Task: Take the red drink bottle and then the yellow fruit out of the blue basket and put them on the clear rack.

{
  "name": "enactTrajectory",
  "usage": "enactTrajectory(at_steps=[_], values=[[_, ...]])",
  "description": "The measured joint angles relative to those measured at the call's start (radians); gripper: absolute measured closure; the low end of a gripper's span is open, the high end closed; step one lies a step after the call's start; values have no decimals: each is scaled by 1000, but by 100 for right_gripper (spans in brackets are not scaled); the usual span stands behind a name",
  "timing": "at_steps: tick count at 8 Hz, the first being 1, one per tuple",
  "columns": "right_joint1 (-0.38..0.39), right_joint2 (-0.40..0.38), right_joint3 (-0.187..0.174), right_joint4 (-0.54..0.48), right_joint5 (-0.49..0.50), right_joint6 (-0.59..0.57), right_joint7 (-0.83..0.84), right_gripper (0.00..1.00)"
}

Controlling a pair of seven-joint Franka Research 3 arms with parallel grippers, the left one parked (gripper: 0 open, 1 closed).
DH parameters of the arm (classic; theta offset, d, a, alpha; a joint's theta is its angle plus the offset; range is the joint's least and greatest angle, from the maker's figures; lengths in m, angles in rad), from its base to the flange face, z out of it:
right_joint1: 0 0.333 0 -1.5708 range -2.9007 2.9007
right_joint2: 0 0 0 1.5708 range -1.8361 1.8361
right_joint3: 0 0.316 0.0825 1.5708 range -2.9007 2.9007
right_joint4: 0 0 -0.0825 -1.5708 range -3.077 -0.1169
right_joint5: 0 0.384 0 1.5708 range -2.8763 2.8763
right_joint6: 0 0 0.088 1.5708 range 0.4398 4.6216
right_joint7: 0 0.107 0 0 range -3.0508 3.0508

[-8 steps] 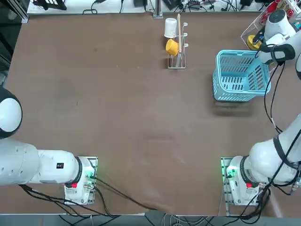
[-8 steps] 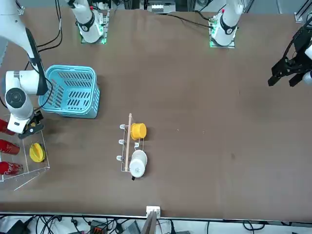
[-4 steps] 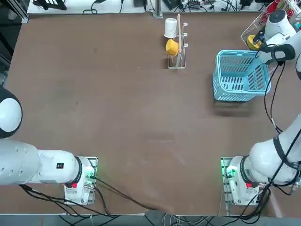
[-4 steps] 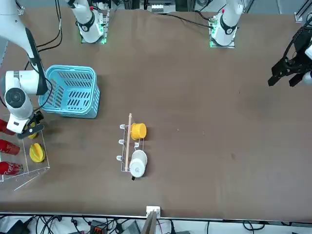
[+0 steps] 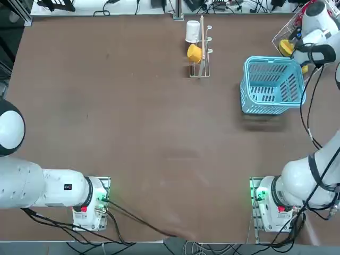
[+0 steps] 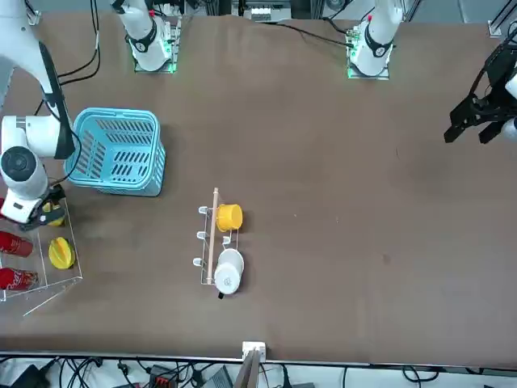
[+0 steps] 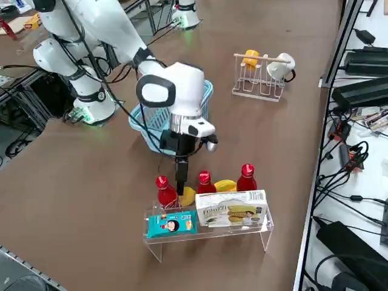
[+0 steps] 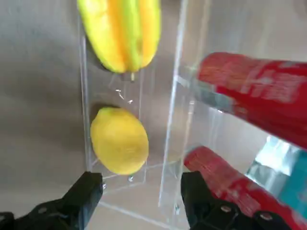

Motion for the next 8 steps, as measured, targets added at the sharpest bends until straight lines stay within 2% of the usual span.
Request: enactTrajectory(at_steps=[2,4,6,8], values=[[47,-66,19,45,183,-143,5,0],[88,-124,23,104,352,-280,8,0],[95,-175,22,163,538,-362,9,0],[95,-247,21,180,753,-411,9,0]])
